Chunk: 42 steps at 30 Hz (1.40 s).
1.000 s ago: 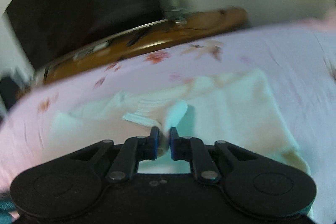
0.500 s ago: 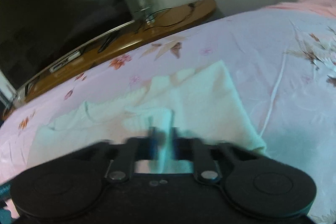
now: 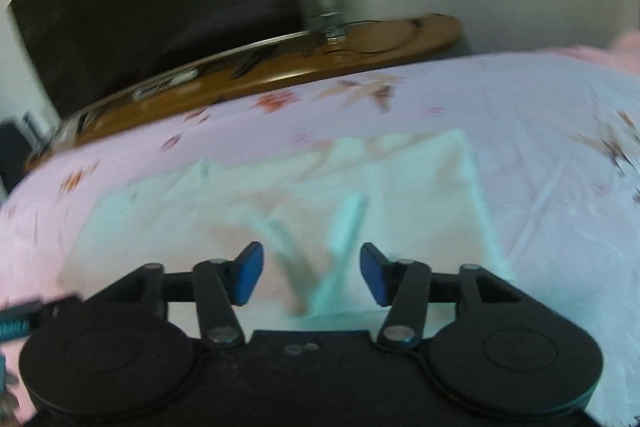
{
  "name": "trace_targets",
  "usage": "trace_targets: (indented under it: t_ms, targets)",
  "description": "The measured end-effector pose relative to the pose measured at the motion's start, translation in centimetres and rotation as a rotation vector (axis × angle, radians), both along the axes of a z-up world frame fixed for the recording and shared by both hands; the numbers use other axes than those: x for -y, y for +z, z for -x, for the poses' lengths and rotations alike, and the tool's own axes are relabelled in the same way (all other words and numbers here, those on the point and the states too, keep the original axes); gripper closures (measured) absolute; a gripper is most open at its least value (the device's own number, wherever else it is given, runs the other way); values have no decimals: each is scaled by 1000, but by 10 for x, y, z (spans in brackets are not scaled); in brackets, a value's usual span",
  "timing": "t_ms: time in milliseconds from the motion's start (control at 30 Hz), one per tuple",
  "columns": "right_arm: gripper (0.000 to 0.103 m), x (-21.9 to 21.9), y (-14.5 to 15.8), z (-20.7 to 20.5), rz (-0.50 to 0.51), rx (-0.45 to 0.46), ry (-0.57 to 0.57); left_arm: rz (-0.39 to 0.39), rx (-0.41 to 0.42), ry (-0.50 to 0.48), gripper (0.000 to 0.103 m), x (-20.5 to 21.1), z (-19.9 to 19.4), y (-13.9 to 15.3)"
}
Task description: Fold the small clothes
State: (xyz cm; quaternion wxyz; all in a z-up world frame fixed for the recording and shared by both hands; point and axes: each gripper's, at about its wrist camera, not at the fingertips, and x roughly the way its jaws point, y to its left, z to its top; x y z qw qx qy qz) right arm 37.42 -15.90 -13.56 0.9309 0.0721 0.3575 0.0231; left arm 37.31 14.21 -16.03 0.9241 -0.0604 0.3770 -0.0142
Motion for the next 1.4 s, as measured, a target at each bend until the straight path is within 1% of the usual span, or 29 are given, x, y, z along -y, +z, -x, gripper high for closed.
trace_targets:
  t_ms: [67, 100, 133, 167, 233, 267, 300, 367, 433, 500, 533, 567, 600, 667, 700, 733, 800, 833, 867, 900, 933, 967, 1000, 1033, 1067, 1133, 1233, 1333, 1400]
  targets:
    - [50, -14, -5, -6, 61, -6, 26, -6, -1, -2, 10, 2, -1, -1]
    - [55, -20, -8, -12, 94, -12, 25, -11, -4, -6, 10, 4, -1, -2]
    - [76, -22, -9, -16, 115, -13, 12, -15, -7, -9, 10, 5, -1, -3]
    - [91, -18, -10, -22, 116, -16, -11, -20, -8, -12, 10, 6, -1, -4]
    - [98, 0, -5, -26, 18, -22, -69, -26, -5, -15, 10, 8, 0, -5]
    - [98, 13, 2, -23, -42, -6, -115, -26, 0, -17, 10, 9, 0, -4]
    - [98, 25, 7, -16, -77, 21, -154, -31, 6, -19, 10, 10, 0, -4]
    - [98, 45, 12, -5, -120, 48, -208, -50, 8, -15, 10, 12, -2, -7]
    - [98, 58, 1, -2, -143, -3, -228, -52, -5, -6, 10, 12, -4, -10]
    - [98, 66, -8, 2, -144, -29, -249, -59, 2, 3, 10, 11, -4, -12]
    - [97, 69, -12, 2, -171, -43, -237, -59, 5, 8, 10, 11, -4, -12]
    - [91, 70, -15, 1, -194, -59, -232, -55, 10, 15, 10, 10, -4, -11]
    - [88, 73, -17, 0, -216, -66, -240, -55, 19, 26, 10, 9, -4, -11]
    - [73, 78, -18, 0, -259, -61, -242, -64, 22, 34, 10, 9, -7, -11]
    - [70, 81, -17, 1, -282, -57, -252, -65, 16, 37, 10, 8, -10, -12]
    - [64, 83, -16, -1, -295, -54, -261, -63, 13, 42, 10, 7, -11, -13]
    - [61, 84, -15, -1, -306, -55, -274, -62, 22, 53, 10, 5, -13, -14]
    - [64, 82, -16, -3, -289, -66, -268, -64, 24, 62, 10, 3, -14, -13]
    - [71, 79, -16, -5, -257, -70, -262, -59, 24, 74, 10, -1, -16, -13]
    - [76, 78, -15, -6, -233, -64, -264, -52, 25, 87, 10, -4, -18, -13]
    - [91, 79, -14, -4, -231, -60, -266, -51, 27, 106, 10, -10, -19, -13]
    - [97, 80, -12, -3, -231, -58, -266, -46, 26, 119, 10, -14, -21, -15]
    - [97, 81, -12, -2, -224, -52, -268, -29, 27, 130, 14, -18, -23, -16]
    - [97, 81, -12, -2, -212, -52, -270, -22, 34, 135, 24, -20, -24, -16]
    - [97, 82, -13, -2, -203, -53, -274, -15, 44, 128, 28, -20, -26, -16]
    - [98, 82, -11, 0, -187, -35, -286, 7, 53, 118, 49, -20, -28, -14]
    - [98, 79, -5, 2, -120, 9, -300, 14, 57, 126, 52, -16, -28, -13]
    - [98, 81, -20, -2, -85, -50, -311, -6, 63, 115, 52, -14, -26, -17]
    - [98, 81, -22, 0, -71, -48, -299, -7, 65, 106, 52, -15, -25, -16]
